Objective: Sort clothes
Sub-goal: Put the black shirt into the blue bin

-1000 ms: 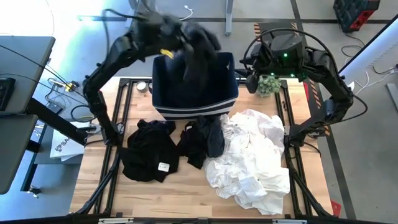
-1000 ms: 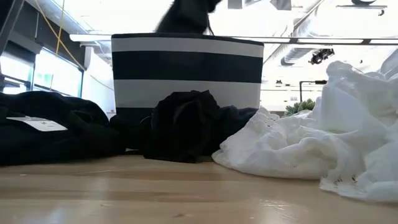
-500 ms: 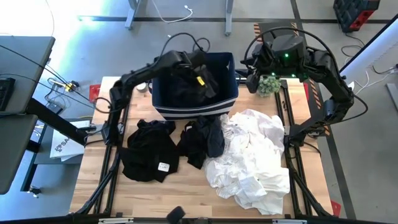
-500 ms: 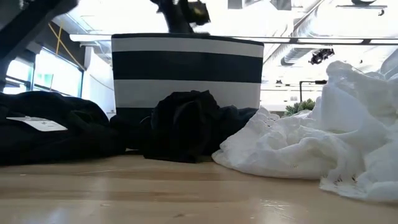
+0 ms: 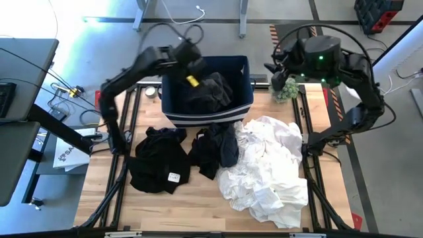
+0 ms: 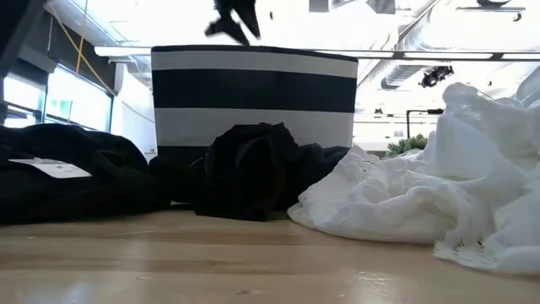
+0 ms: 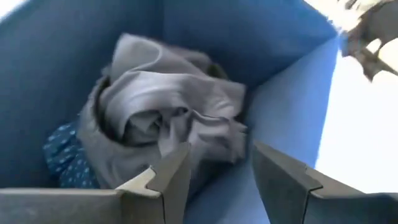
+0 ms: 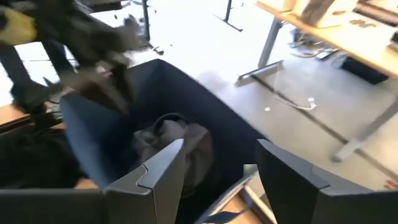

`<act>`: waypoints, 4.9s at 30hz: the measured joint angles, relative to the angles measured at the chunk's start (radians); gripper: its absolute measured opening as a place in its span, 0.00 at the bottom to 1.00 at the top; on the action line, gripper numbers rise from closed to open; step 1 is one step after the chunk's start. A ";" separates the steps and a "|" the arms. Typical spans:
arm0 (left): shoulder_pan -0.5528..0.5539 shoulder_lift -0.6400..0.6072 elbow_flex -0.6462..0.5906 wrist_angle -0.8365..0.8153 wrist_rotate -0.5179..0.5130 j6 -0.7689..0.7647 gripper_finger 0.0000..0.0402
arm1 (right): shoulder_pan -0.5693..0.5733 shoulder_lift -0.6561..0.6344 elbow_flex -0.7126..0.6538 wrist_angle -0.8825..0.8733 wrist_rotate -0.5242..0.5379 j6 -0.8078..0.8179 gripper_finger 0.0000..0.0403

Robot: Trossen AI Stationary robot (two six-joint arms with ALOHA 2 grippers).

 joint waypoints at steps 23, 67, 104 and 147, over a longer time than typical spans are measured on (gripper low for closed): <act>-0.692 -0.271 -0.543 -0.247 -0.165 -0.957 0.38 | -0.001 0.010 0.000 0.062 -0.007 -0.166 0.48; -0.623 -0.643 -0.927 -0.131 0.019 -0.888 0.01 | 0.000 0.010 0.000 0.384 -0.051 -0.192 0.48; 0.114 -0.199 -0.187 1.239 0.204 0.048 0.01 | -0.059 0.010 0.000 0.350 -0.059 -0.043 0.48; 0.114 0.094 -0.477 0.134 0.296 0.274 0.24 | -0.059 0.025 -0.015 0.204 -0.044 0.122 0.48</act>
